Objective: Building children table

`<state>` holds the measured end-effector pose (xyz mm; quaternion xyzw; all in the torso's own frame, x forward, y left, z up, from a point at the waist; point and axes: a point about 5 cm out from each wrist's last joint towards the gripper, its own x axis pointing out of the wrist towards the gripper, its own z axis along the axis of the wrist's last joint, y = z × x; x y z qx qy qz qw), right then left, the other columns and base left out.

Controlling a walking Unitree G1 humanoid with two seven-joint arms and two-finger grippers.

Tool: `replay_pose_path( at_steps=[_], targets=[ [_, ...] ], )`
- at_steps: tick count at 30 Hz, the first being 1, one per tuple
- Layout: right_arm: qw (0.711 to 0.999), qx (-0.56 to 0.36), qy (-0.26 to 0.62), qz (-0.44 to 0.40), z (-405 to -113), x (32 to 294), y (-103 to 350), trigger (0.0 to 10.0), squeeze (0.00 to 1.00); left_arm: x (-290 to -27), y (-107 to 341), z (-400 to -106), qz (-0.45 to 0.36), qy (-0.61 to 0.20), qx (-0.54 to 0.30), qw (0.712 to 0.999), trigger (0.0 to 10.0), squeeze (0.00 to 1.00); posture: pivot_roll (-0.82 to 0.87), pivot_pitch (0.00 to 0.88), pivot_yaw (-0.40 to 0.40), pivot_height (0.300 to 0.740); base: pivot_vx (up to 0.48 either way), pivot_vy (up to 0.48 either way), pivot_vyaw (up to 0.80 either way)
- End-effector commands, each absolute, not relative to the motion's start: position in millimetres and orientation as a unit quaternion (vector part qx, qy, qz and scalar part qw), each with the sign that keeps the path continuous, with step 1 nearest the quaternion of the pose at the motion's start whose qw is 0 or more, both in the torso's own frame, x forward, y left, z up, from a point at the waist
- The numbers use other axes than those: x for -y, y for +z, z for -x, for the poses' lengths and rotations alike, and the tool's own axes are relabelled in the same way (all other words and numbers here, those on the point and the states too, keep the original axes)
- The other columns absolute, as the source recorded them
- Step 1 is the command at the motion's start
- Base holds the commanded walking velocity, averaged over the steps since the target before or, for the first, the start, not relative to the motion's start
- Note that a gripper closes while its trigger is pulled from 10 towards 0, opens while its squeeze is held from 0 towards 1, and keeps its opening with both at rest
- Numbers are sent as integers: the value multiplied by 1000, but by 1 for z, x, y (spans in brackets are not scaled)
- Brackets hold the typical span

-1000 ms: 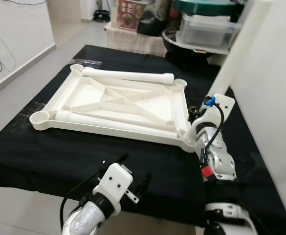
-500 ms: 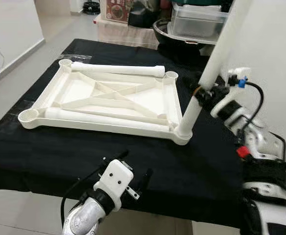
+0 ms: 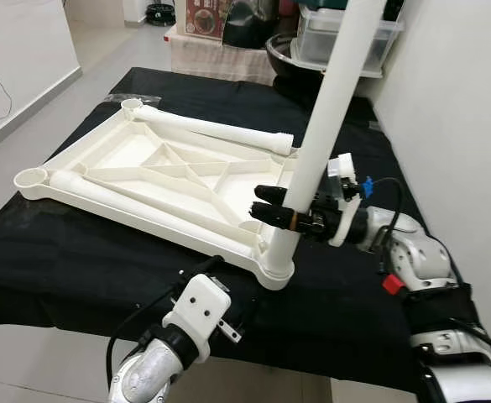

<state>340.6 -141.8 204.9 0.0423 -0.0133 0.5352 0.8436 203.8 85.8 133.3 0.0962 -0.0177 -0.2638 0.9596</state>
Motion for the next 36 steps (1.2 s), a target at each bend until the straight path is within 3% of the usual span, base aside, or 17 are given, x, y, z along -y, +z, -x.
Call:
replay_pose_path(
  at_steps=[1, 3, 6, 8, 9, 10, 11, 14, 17, 18, 19, 20, 21, 22, 27, 28, 36],
  targets=[
    [874, 16, 482, -60, -349, 151, 205, 0, 0, -86, 132, -202, -94, -266, 10, 959, 10000, 0, 110, 69, -125, 740, 0, 0, 0],
    [934, 23, 351, -61, -364, 163, 205, 0, 0, -86, 131, -202, -94, -266, 10, 959, 10000, 0, 104, 70, -121, 740, 0, 0, 0],
    [944, 23, 324, -61, -366, 166, 204, 0, 0, -86, 131, -202, -94, -266, 10, 959, 10000, 0, 104, 70, -121, 740, 0, 0, 0],
    [976, 14, 209, -53, -372, 181, 200, 0, 0, -86, 131, -202, -94, -267, 10, 959, 10000, 0, 99, 68, -119, 740, 0, 0, 0],
    [996, 2, 66, -56, -373, 201, 194, 0, 0, -86, 131, -202, -94, -268, 9, 959, 10000, 0, 96, 68, -116, 740, 0, 0, 0],
    [996, 2, 66, -56, -373, 201, 194, 0, 0, -86, 131, -202, -94, -268, 9, 959, 10000, 0, 96, 68, -116, 740, 0, 0, 0],
    [994, -14, -87, -61, -365, 221, 185, 0, 0, -86, 131, -203, -94, -269, 9, 959, 10000, 0, 98, 68, -117, 740, 0, 0, 0],
    [966, -39, -246, -73, -346, 236, 172, 0, 0, -86, 131, -203, -95, -269, 9, 958, 10000, 0, 102, 68, -117, 740, 0, 0, 0],
    [957, -57, -267, -98, -338, 220, 165, 0, 0, -86, 131, -203, -96, -268, 10, 959, 10000, 0, 103, 69, -120, 740, 0, 0, 0],
    [962, -52, -235, -131, -342, 199, 166, 2941, 0, -86, 131, -203, -96, -268, 10, 959, 10000, 0, 103, 68, -120, 740, 0, 0, 0],
    [962, -52, -235, -131, -342, 199, 166, 2941, 0, -86, 131, -203, -96, -268, 10, 959, 10000, 0, 103, 68, -120, 740, 0, 0, 0],
    [965, -42, -218, -139, -344, 193, 169, 4902, 0, -86, 131, -203, -96, -268, 10, 959, 10000, 0, 103, 68, -120, 740, 0, 0, 0],
    [965, -42, -218, -139, -344, 193, 169, 4902, 0, -86, 131, -203, -96, -268, 10, 959, 10000, 0, 103, 68, -120, 740, 0, 0, 0],
    [972, -15, -181, -152, -349, 185, 176, 10000, 1000, -86, 131, -203, -96, -267, 10, 959, 10000, 0, 104, 66, -121, 740, 0, 0, 0],
    [979, 52, -108, -164, -359, 171, 198, 10000, 1000, -86, 131, -203, -96, -267, 10, 959, 10000, 0, 102, 64, -122, 740, 0, 0, 0],
    [981, 95, -35, -164, -364, 171, 214, 10000, 0, -85, 131, -203, -95, -267, 10, 959, 10000, 0, 100, 64, -123, 740, 0, 0, 0],
    [955, 96, 209, -186, -359, 177, 229, 10000, 0, -85, 131, -203, -93, -267, 10, 959, 10000, 0, 97, 64, -122, 740, 0, 0, 0]
  ],
)
